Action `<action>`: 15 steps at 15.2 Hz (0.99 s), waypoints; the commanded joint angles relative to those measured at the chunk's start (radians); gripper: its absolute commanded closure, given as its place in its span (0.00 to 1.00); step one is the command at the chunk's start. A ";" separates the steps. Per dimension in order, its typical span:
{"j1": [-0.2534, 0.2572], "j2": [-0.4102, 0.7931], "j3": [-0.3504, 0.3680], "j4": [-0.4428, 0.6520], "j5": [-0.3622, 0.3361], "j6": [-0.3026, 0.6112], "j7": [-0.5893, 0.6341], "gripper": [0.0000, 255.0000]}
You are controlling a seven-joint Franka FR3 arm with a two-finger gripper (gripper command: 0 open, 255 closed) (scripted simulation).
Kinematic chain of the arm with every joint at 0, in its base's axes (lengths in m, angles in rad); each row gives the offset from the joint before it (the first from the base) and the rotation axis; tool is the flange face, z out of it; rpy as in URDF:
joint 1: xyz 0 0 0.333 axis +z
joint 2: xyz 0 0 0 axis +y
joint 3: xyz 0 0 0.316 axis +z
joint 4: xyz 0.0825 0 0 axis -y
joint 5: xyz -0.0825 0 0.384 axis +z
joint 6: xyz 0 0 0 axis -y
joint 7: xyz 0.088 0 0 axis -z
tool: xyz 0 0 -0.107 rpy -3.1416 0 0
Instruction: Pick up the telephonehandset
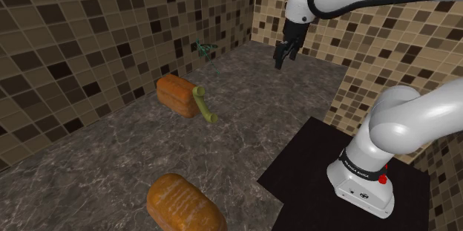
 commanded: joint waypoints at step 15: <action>-0.017 0.489 0.175 -0.032 -0.123 0.713 0.281 0.00</action>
